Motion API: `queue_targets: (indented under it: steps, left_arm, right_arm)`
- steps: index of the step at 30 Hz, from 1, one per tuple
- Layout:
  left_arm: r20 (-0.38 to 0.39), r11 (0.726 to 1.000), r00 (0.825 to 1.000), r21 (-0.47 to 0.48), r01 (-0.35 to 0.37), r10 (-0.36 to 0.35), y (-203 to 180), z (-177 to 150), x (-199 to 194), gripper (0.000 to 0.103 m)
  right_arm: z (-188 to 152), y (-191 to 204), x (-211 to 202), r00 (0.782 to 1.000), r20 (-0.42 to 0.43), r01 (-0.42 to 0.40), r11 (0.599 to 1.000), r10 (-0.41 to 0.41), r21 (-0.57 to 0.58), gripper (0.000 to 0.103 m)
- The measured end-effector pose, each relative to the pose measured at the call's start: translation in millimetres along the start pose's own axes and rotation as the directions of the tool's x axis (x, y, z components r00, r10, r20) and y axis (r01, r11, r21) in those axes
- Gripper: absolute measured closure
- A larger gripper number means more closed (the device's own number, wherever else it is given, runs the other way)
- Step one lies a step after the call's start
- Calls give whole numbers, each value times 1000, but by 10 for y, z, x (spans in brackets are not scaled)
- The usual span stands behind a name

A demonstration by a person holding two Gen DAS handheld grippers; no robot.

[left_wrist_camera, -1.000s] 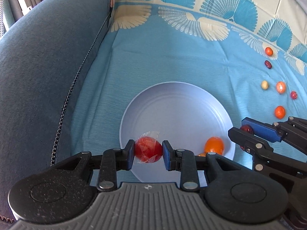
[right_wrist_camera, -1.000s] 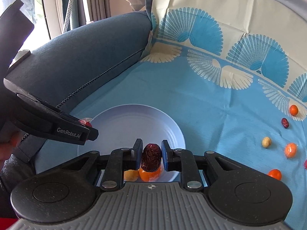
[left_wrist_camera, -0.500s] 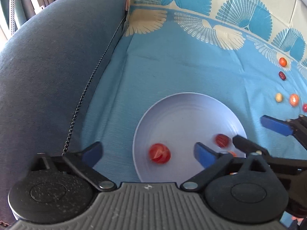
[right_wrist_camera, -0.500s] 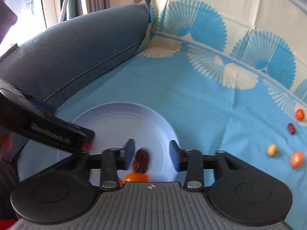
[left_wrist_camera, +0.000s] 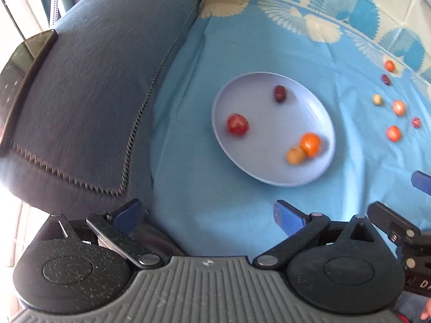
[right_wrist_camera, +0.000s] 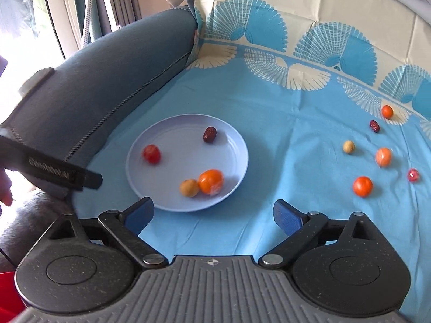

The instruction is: Organize fruits

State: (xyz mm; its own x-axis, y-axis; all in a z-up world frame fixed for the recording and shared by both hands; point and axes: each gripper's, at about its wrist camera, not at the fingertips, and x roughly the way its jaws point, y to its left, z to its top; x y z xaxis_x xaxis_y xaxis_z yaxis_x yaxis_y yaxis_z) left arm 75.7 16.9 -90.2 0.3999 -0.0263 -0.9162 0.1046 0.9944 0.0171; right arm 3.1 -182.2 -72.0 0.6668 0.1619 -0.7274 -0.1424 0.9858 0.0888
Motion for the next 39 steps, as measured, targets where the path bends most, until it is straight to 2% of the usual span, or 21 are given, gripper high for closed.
queue_targets:
  steps: [6, 14, 22, 39]
  left_arm:
    - [90, 1000, 996, 11, 0, -1, -68, -276, -444, 0]
    - [182, 999, 983, 42, -9, 1, -208, -514, -853, 0]
    - [208, 997, 978, 72, -18, 3, -280, -685, -998, 0]
    - [212, 995, 977, 98, -28, 7, -328, -691, -1003, 0]
  right_arm:
    - [-112, 120, -534, 996, 83, 38, 999, -39, 19, 4]
    - [-316, 296, -960, 986, 157, 57, 998, -59, 20, 3]
    - [-417, 395, -1145, 977, 198, 75, 997, -73, -4, 1]
    - [-448, 408, -1181, 975, 204, 88, 996, -86, -4, 1]
